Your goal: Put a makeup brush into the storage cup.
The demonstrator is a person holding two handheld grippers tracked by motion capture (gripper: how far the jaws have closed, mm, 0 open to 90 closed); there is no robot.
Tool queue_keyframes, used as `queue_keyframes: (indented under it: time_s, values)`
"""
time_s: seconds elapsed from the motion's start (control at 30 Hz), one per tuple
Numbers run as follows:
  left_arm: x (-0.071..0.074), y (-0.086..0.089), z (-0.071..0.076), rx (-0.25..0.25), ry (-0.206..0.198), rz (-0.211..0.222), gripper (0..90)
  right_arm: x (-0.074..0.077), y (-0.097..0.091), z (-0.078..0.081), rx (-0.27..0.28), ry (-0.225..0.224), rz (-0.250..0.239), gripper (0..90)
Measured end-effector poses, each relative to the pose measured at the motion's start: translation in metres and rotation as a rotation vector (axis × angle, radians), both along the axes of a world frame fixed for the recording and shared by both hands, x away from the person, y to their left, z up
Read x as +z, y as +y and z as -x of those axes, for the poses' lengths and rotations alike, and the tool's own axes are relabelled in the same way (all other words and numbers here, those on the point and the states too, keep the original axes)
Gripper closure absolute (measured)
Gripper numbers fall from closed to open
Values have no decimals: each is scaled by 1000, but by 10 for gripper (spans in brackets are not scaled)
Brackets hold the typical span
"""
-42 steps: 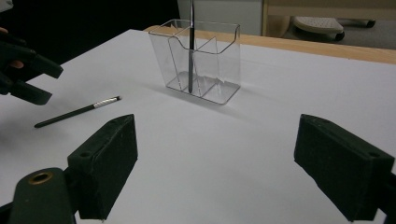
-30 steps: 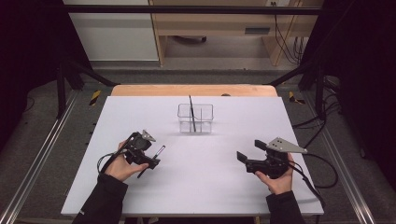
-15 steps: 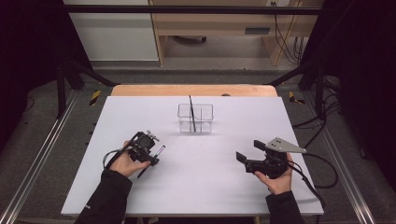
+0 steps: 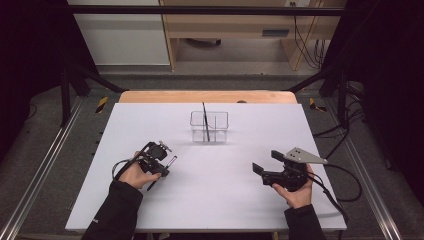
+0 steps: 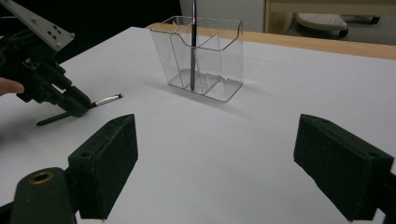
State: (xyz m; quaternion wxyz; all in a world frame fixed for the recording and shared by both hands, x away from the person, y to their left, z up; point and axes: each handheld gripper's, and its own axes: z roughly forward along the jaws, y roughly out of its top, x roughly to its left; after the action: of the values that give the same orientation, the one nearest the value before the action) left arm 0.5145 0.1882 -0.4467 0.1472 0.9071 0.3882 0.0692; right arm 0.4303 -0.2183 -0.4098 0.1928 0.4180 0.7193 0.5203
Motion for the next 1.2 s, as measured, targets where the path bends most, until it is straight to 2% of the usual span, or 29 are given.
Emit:
queue_keyframes:
  time_s: [0.5, 0.77, 0.97, 1.2]
  values:
    - [0, -4, 1, 9, 19, -2, 824, -1, 1, -1, 0, 5, -1, 141]
    - [0, -5, 1, 8, 18, -10, 831, 0, 0, -1, -1, 3, -3, 141]
    - [0, -4, 4, -11, -8, -9, 832, 0, 0, -1, -1, 3, -4, 141]
    - [3, -4, 9, -15, -48, 22, 832, 0, 1, -1, 0, 6, -1, 141]
